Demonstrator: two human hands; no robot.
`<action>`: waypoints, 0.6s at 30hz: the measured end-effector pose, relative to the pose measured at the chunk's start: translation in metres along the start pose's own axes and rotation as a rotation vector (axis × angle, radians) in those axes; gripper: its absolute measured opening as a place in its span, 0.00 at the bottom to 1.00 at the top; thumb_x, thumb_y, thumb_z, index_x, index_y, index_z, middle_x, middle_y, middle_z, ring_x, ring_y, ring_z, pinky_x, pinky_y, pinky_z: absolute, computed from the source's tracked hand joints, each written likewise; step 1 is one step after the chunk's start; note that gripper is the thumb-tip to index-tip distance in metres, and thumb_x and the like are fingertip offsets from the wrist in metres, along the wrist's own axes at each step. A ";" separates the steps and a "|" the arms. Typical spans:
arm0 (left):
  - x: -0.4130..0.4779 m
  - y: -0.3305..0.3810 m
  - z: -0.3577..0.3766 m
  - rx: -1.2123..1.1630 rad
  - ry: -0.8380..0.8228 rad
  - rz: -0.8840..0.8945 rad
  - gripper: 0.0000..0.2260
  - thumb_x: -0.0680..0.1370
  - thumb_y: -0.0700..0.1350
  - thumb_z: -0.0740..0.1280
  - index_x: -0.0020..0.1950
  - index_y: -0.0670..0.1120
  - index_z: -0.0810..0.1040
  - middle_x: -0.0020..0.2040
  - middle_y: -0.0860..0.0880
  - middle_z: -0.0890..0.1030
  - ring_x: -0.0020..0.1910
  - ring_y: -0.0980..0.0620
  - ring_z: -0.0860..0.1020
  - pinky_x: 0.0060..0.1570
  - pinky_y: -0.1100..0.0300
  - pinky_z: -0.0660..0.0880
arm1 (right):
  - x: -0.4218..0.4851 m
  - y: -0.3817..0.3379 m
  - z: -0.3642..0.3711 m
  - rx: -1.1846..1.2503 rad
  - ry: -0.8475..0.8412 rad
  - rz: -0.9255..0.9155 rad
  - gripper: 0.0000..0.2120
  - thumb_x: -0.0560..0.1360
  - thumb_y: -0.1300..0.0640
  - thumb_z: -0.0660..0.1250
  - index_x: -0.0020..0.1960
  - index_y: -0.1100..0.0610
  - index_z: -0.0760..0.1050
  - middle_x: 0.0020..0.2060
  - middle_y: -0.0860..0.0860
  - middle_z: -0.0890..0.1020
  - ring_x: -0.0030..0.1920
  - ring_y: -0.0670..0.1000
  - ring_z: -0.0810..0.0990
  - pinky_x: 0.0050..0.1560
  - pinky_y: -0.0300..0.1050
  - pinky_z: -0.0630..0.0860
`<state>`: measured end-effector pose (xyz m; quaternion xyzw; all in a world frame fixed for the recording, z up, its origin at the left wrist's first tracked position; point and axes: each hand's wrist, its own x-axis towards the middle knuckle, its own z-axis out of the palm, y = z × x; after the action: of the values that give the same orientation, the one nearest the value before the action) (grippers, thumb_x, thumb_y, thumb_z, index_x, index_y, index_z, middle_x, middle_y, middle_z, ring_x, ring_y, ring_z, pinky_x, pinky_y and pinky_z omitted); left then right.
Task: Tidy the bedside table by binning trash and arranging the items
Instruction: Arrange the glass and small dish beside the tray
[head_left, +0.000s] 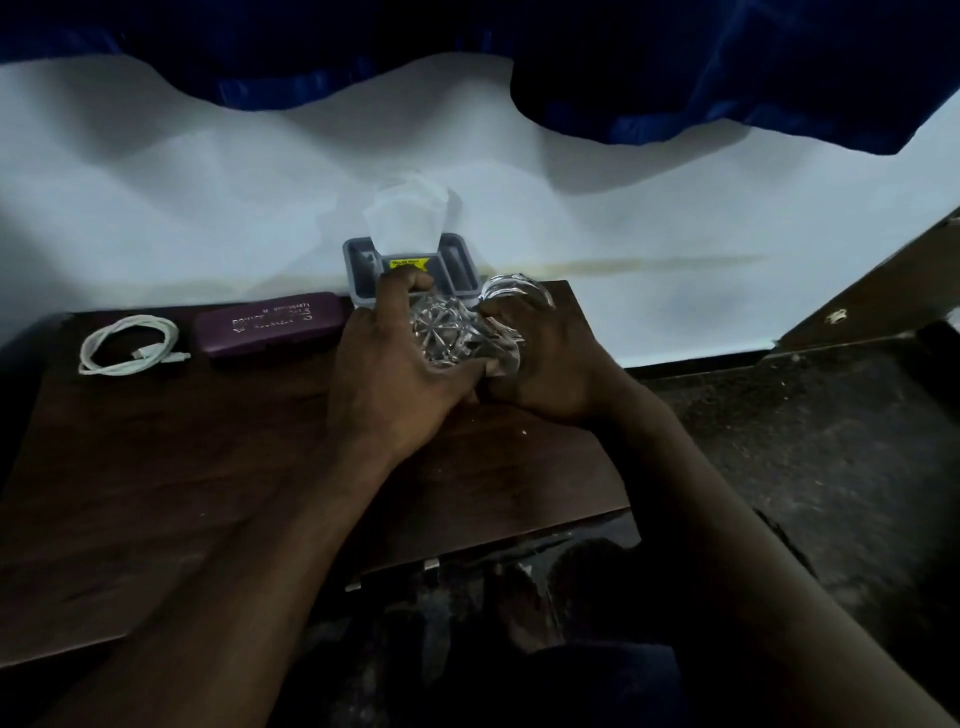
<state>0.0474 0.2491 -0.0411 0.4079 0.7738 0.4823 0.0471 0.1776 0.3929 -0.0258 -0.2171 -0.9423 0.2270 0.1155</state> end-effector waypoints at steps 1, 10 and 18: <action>-0.001 0.001 0.001 0.000 0.004 0.011 0.39 0.60 0.65 0.79 0.65 0.59 0.65 0.57 0.52 0.81 0.53 0.49 0.80 0.49 0.52 0.80 | 0.002 -0.001 0.002 -0.008 0.045 -0.054 0.29 0.66 0.55 0.80 0.65 0.58 0.77 0.61 0.55 0.82 0.64 0.56 0.77 0.65 0.47 0.71; 0.001 0.004 0.005 -0.188 -0.049 -0.024 0.39 0.66 0.62 0.79 0.71 0.59 0.64 0.59 0.56 0.83 0.52 0.63 0.82 0.48 0.71 0.77 | 0.002 0.001 0.001 -0.032 0.188 0.017 0.22 0.63 0.47 0.79 0.50 0.58 0.78 0.47 0.50 0.82 0.49 0.53 0.79 0.48 0.51 0.76; -0.011 -0.004 0.018 0.044 -0.287 0.044 0.40 0.73 0.57 0.76 0.80 0.54 0.59 0.71 0.50 0.76 0.66 0.50 0.76 0.63 0.53 0.76 | 0.014 0.026 0.006 0.240 0.489 0.496 0.21 0.68 0.38 0.77 0.53 0.51 0.83 0.43 0.43 0.87 0.41 0.32 0.82 0.37 0.25 0.72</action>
<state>0.0604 0.2537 -0.0571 0.4904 0.7604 0.4028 0.1379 0.1724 0.4181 -0.0414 -0.4717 -0.7724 0.2982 0.3032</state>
